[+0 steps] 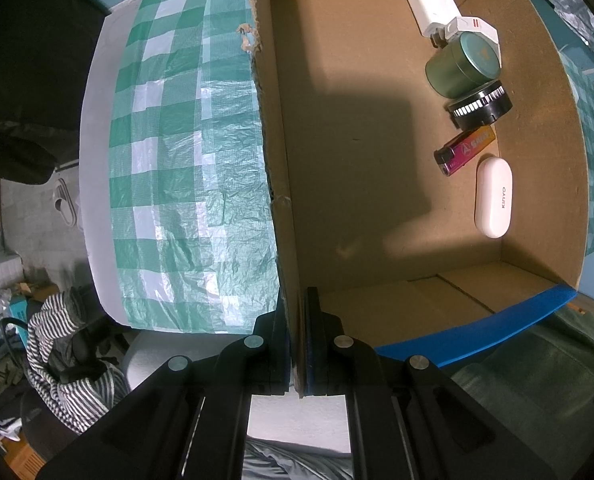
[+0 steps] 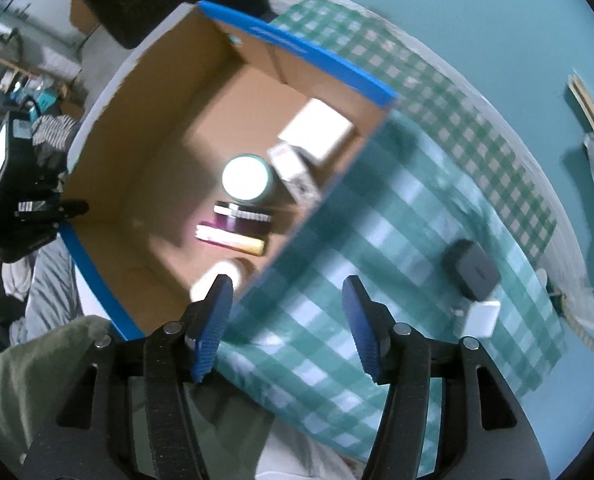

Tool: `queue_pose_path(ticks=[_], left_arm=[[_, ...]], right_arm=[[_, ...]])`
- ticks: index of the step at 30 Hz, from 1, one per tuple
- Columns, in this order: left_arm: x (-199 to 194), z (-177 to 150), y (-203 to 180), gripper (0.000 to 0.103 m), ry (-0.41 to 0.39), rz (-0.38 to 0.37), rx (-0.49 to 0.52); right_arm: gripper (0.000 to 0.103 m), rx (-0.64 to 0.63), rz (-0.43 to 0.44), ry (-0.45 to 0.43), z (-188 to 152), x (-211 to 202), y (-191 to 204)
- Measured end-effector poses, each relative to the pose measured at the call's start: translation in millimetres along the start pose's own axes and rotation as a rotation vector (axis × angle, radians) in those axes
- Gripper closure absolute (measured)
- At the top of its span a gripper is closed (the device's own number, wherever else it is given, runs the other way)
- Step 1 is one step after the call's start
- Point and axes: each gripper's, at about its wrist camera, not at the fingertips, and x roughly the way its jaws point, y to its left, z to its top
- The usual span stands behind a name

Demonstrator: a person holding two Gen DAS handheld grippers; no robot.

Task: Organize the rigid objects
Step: 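Move the right gripper to the white square charger and grasp it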

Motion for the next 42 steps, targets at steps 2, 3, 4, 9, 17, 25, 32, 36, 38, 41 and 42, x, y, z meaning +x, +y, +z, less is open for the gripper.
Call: queue_pose_path(ticks=[2,3,4,9,17,25,32,36,38,41,42], left_arm=[[-0.2,-0.6,0.0,0.098,0.0,0.002,0.001],[-0.4,-0.6,0.1,0.098,0.001,0.003,0.001],[-0.3,-0.7,0.1,0.098,0.001,0.003,0.001],[-2.0,-1.2,0.4,0.098,0.002,0.008,0.001],[-5.4,-2.1,-0.6,0.098,0.001,0.012,-0.011],[-4.7,-2.3,-1.4,0.098,0.003,0.019,-0.028],[-4.1,-3.3,-0.9,0.098,0.002,0.02,-0.045],[-3.8,-3.1,0.0,0.098,0.002,0.022,-0.056],[-3.1,-3.1,-0.2,0.098,0.004,0.024,-0.062],[-3.3,-3.5,-0.1,0.098,0.006,0.026,-0.072],[-3.1,-3.5,0.1,0.098,0.007,0.027,-0.075]], right_arm=[[0.045,0.026,-0.007,0.003,-4.8,-1.3,-14.9],[0.045,0.039,-0.016,0.006,-7.4,-1.3,-22.6],[0.045,0.05,-0.026,0.009,-9.5,-1.4,-29.2],[0.045,0.108,-0.076,0.027,-21.0,3.2,-69.7],[0.04,0.179,-0.112,0.055,-40.8,21.2,-123.2],[0.039,0.183,-0.173,0.094,-56.2,49.8,-164.5],[0.039,0.204,-0.19,0.139,-64.2,74.7,-192.1],[0.039,0.196,-0.191,0.152,-64.3,84.3,-198.4],[0.039,0.196,-0.191,0.156,-63.8,88.7,-202.1],[0.039,0.193,-0.197,0.17,-63.7,97.3,-206.7],[0.039,0.195,-0.201,0.171,-63.8,99.3,-208.3]])
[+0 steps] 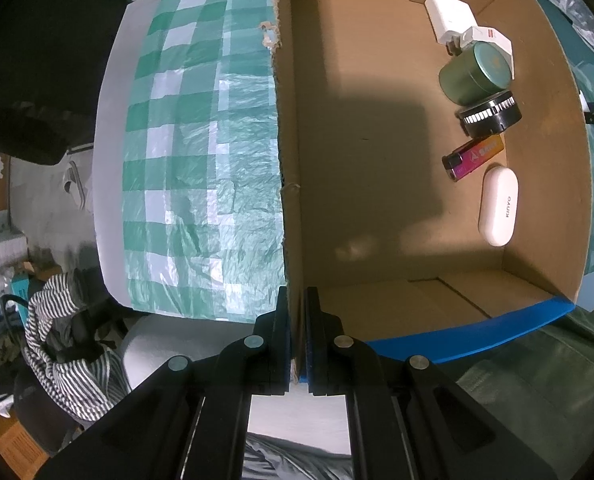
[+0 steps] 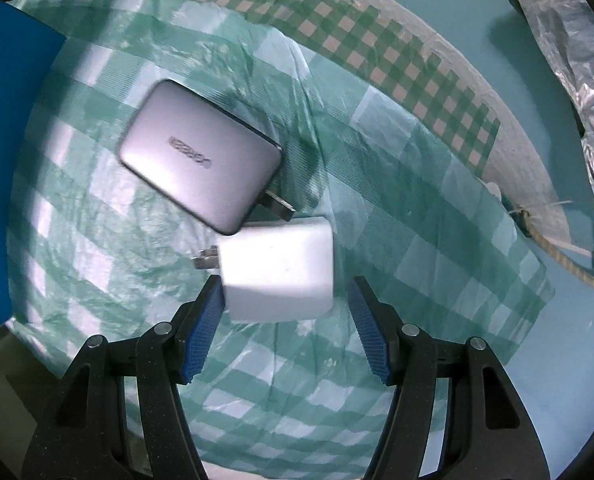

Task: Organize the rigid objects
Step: 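Move the right gripper to the white square charger and grasp it, then carry the white charger with the right gripper over the box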

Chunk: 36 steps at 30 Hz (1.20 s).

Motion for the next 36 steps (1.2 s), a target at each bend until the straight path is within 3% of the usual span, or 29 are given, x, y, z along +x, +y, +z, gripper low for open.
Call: queue_pose_path(ticks=[10,14,25,36], left_arm=[[1.5,0.3,1.6,0.098,0.007,0.002,-0.023],[2.1,0.1,1.9,0.098,0.009,0.004,-0.025],[2.3,0.0,1.6,0.098,0.009,0.004,-0.021],[2.6,-0.6,1.0,0.098,0.006,-0.001,-0.009]], right_arm=[[0.04,0.014,0.05,0.002,10.2,10.7,-6.9],[0.054,0.027,0.068,-0.006,12.0,9.9,-6.9],[0.054,0.068,0.092,-0.006,3.2,0.1,3.3],[0.054,0.066,0.125,-0.029,-4.1,-35.8,33.9]])
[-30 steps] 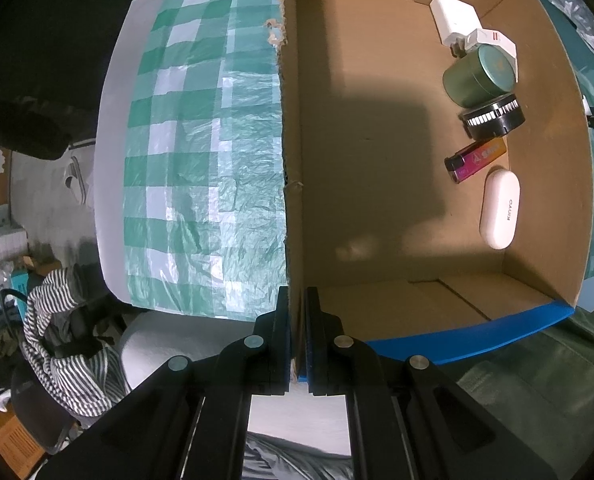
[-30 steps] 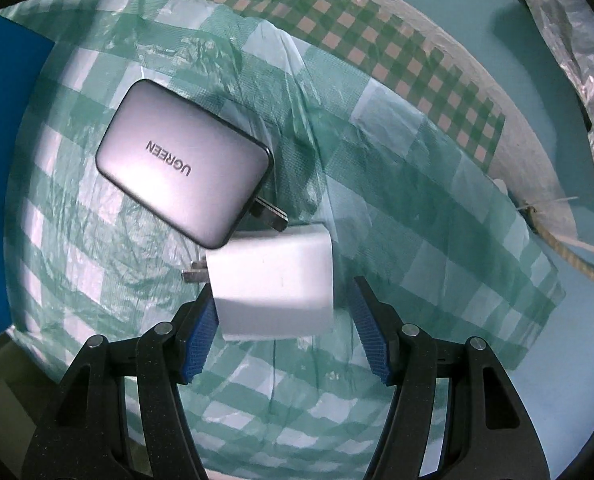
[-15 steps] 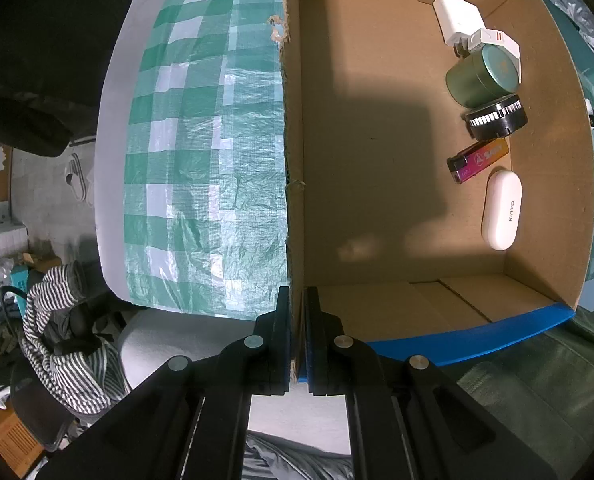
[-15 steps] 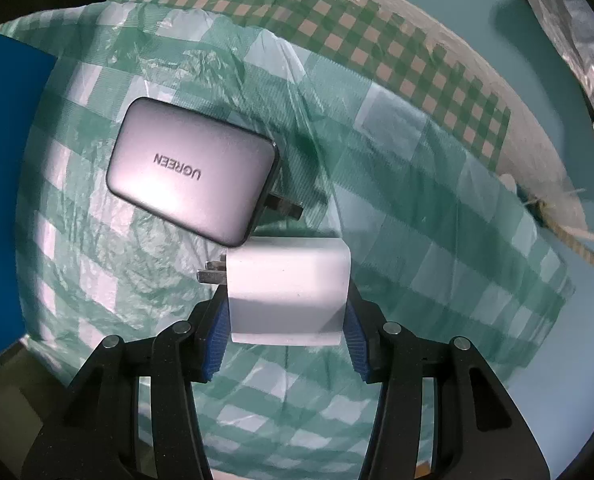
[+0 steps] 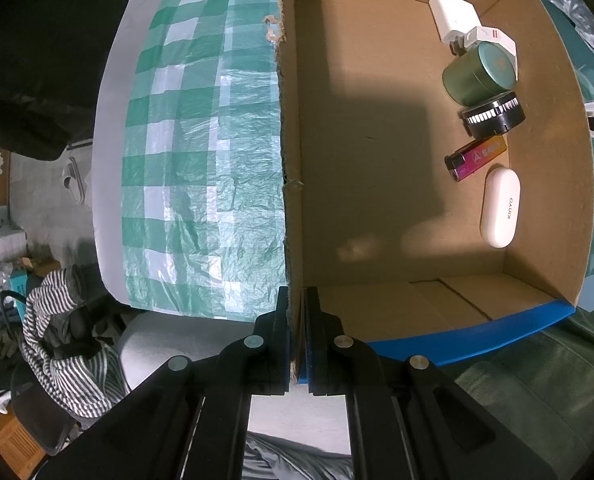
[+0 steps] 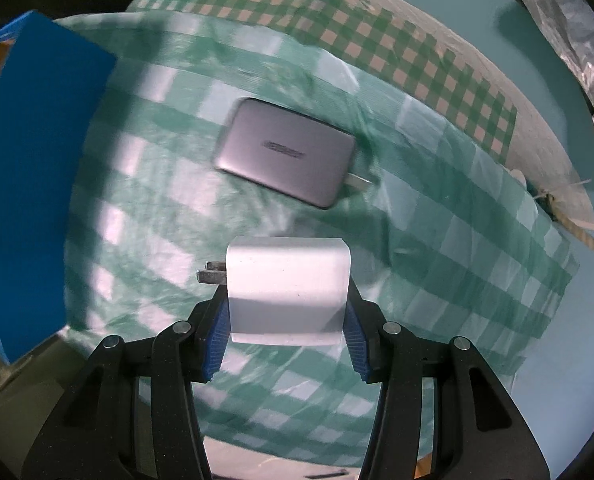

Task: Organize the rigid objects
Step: 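Carry the white charger with the right gripper over the box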

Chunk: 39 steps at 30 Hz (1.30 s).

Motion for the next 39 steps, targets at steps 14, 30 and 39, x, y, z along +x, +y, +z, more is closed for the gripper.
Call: queue_pose_path(ticks=[14,30,39], left_arm=[[0.1,-0.1,0.5,0.098,-0.005,-0.01,0.018],[1.3,-0.1,1.5,0.098,-0.009,-0.018,0.038],[0.7,-0.6,2.0,0.098,-0.012,-0.02,0.042]], right_arm=[[0.054,-0.121,0.022,-0.062,2.3,-60.3,74.7],[0.054,-0.414,0.029,-0.116,16.9,-102.5,192.1],[0.054,-0.538,-0.013,-0.085,23.9,-82.2,241.6]])
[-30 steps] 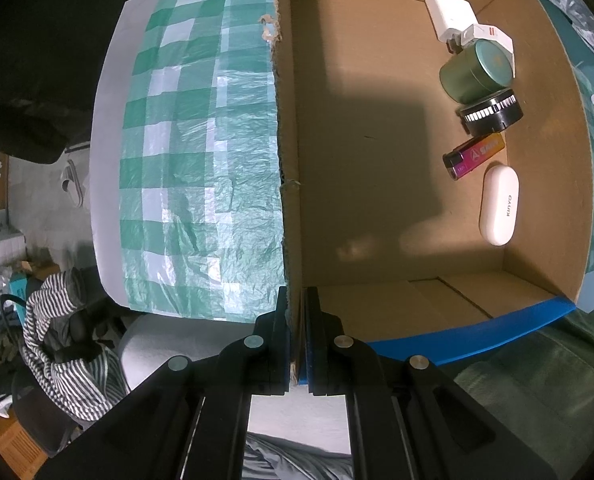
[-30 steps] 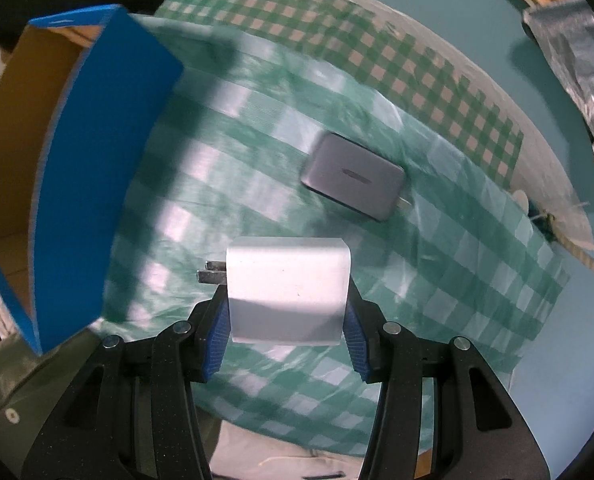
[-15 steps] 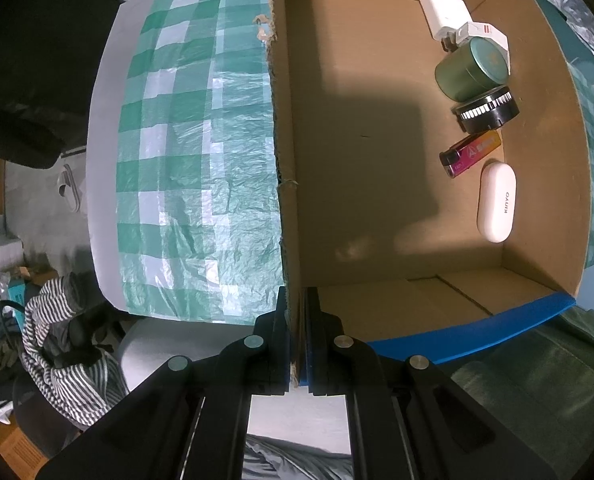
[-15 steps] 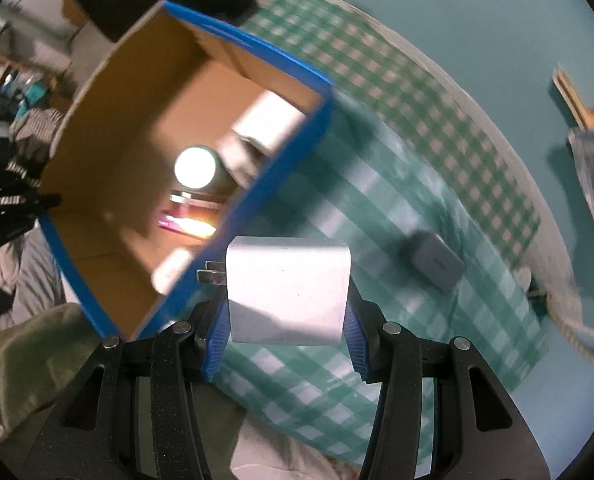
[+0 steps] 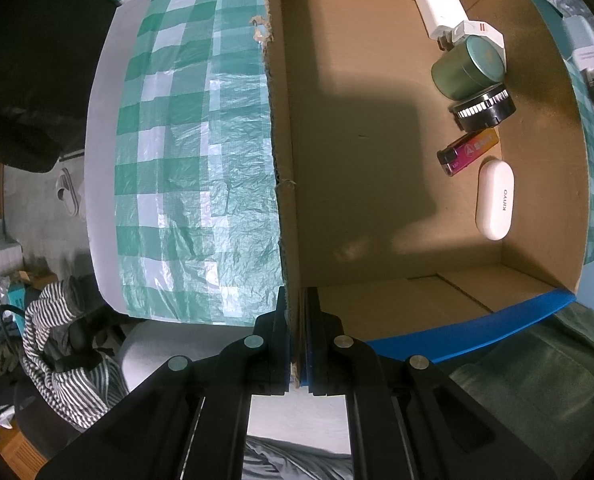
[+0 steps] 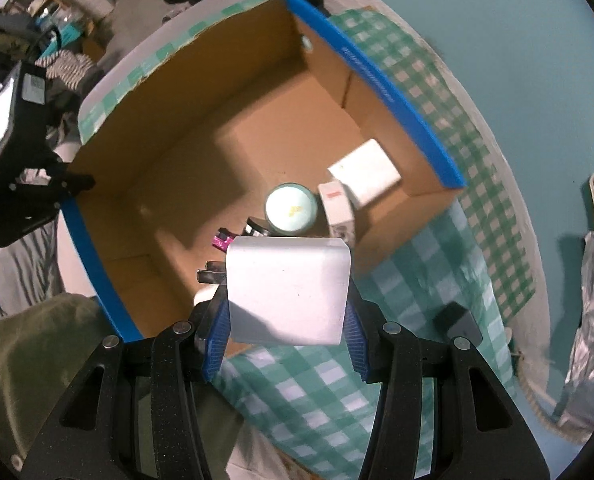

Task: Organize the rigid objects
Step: 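Carry the white charger with the right gripper over the box, then lower the white charger beside the lighter and open the right gripper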

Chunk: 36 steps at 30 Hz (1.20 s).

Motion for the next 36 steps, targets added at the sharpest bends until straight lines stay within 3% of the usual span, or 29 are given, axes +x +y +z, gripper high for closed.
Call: queue_pose_path(ticks=[18,36], left_arm=[[0.5,2.2,-2.1,0.098,0.001,0.003,0.005],[0.1,1.9,-2.8,0.098,0.0,0.002,-0.003]], right_arm=[[0.054,-0.08,-0.024,0.076,1.4,51.3,16.7],[0.051,-0.082,-0.027,0.049,0.1,42.1,15.3]])
